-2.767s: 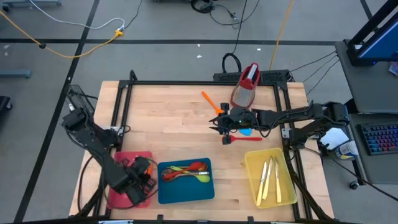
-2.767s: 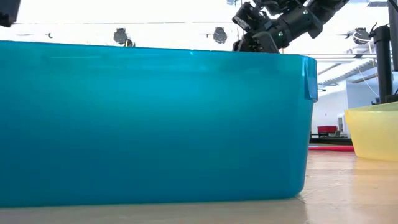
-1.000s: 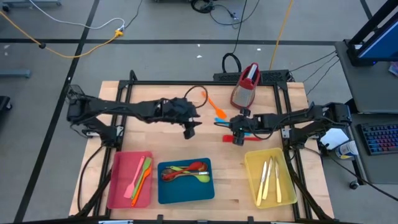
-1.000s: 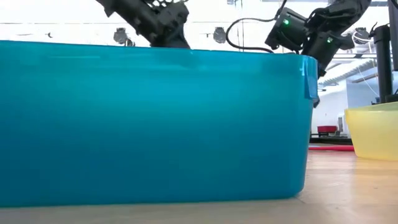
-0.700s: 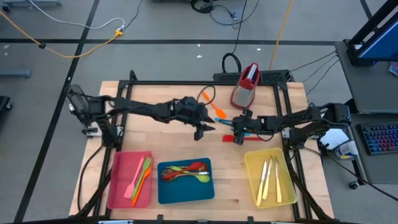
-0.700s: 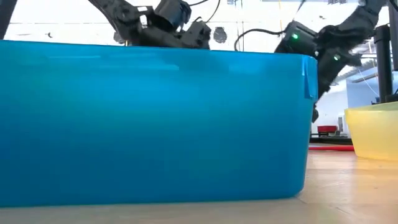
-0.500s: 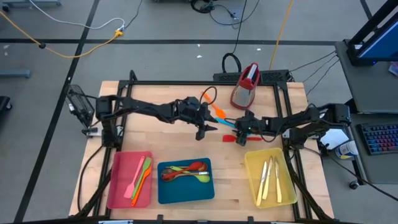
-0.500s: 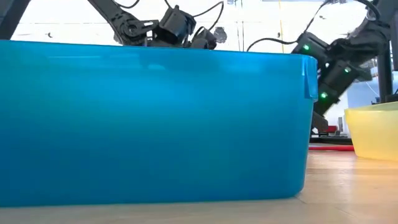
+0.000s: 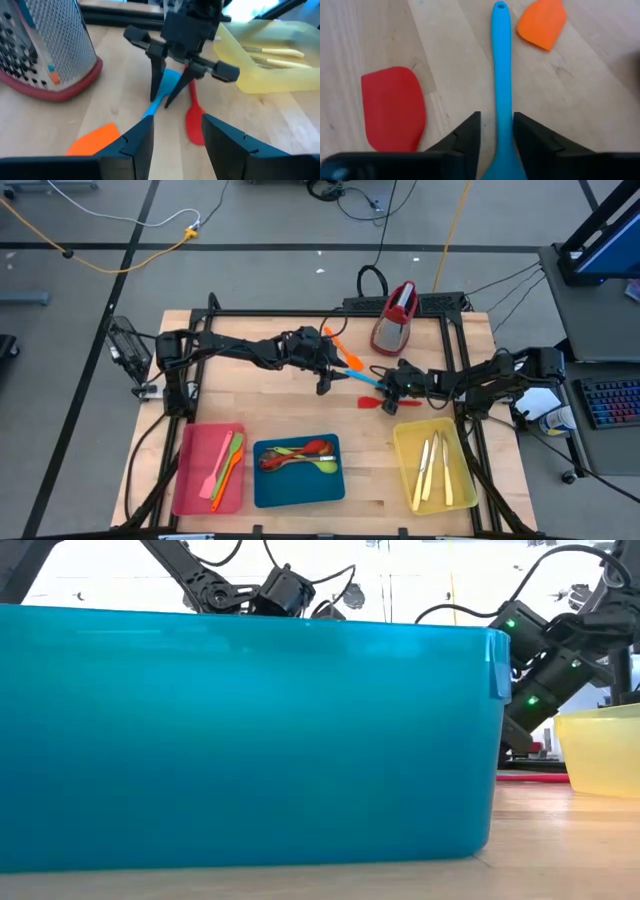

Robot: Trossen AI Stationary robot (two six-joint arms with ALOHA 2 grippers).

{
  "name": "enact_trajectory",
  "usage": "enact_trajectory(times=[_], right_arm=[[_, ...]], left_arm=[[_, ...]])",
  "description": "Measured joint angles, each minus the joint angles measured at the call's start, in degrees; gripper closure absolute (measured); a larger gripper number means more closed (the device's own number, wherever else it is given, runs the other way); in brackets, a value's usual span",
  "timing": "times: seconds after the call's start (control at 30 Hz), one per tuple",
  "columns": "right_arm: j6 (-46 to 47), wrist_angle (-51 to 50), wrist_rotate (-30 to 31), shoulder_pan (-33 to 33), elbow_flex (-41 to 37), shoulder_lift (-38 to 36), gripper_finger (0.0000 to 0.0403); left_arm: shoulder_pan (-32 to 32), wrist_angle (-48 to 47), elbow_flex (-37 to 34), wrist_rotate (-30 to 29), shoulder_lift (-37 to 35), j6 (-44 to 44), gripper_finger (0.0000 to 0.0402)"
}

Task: Pick & Place Kitchen Items
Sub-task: Put the blue spatula into the pink bin

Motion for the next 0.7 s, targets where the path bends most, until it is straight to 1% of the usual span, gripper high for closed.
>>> enact_trajectory(times=[0.17,0.27,0.37,0.47,0.57,0.63,0.7], right_arm=[[-0.6,0.4,-0.3,0.0,-0.2,0.0,0.036],[-2.0,2.6,-3.1,-0.1,-0.3,0.0,0.0388],[-2.4,4.9,-4.7,-0.1,-0.3,0.0,0.0388],[-2.8,5.5,-4.9,0.0,-0.3,0.1,0.0382],[-3.9,5.7,-5.1,0.0,-0.3,0.1,0.0387],[-4.0,5.9,-5.2,0.0,-0.3,0.1,0.0391],[-3.6,5.9,-5.3,0.0,-0.3,0.1,0.0391]], left_arm=[[0.0,-0.3,0.0,0.0,0.0,0.0,0.0231],[0.0,-1.4,0.0,0.0,0.0,0.1,0.0231],[0.0,-3.7,0.0,0.0,0.0,1.2,0.0231],[0.0,-4.9,0.0,0.0,0.0,1.2,0.0231],[-0.1,-6.2,0.0,0.0,0.1,2.0,0.0231],[-0.3,-3.4,0.1,-0.2,1.4,2.2,0.0231],[-0.7,-0.3,0.0,-0.4,3.4,0.4,0.0231]])
